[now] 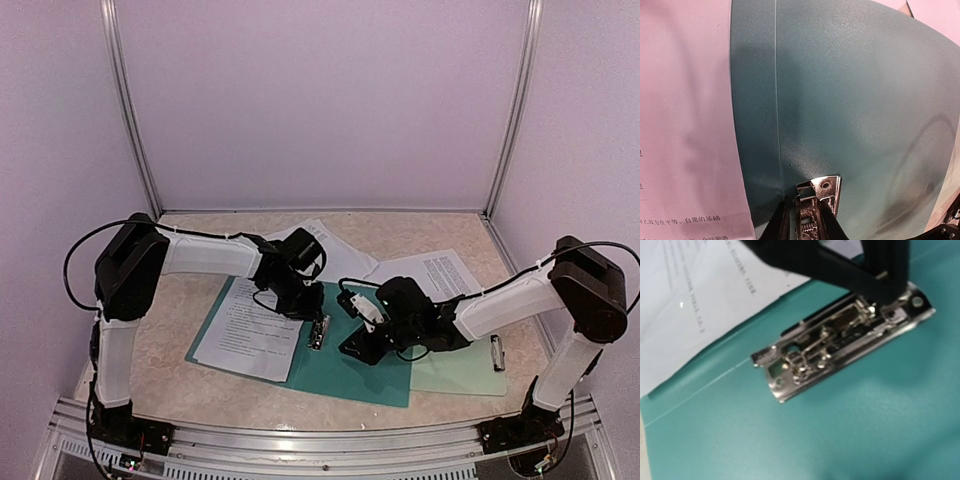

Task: Put the files into the folder
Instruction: Open the spring clip on the folder.

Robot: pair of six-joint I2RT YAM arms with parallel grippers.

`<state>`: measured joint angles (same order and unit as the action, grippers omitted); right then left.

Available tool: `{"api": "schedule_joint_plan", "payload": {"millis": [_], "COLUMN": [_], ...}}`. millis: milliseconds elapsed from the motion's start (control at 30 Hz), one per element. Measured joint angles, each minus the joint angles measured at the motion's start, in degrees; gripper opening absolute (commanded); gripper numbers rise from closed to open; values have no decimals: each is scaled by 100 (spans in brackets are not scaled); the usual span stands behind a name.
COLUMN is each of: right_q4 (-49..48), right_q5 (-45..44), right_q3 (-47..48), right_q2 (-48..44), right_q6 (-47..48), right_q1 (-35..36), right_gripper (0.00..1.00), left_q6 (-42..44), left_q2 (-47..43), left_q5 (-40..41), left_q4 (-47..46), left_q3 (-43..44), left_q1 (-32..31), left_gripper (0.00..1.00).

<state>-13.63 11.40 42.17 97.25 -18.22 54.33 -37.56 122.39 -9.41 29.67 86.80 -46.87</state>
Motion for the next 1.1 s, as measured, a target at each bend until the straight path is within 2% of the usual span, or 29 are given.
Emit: {"api": "schedule_joint_plan", "payload": {"millis": [267,567,767,933,1100], "right_q4": [-22,-90,-105,-103,-105], "right_q5": [-4,2,-2,-9,-11], "right_q3": [-2,-2,-2,-2,-2], "right_q2": [-9,-7,-7,-7,-7], "right_q6": [-101,-155,-203,-225,-236], "right_q1": [0,4,15,28,28], "right_gripper": [20,20,19,19,19], "left_q6": [-142,-223,-160,-118,-114], "left_q2": [-138,-326,-363,-363,-363], "left_q5": [-455,-754,-754,-758,-750], "left_q4": [-227,-372,-343,-334,-302], "left_q3": [-275,-597,-603,-601,-540], "left_q1": [188,400,485,437,339], "left_gripper": [29,22,22,27,23]}}
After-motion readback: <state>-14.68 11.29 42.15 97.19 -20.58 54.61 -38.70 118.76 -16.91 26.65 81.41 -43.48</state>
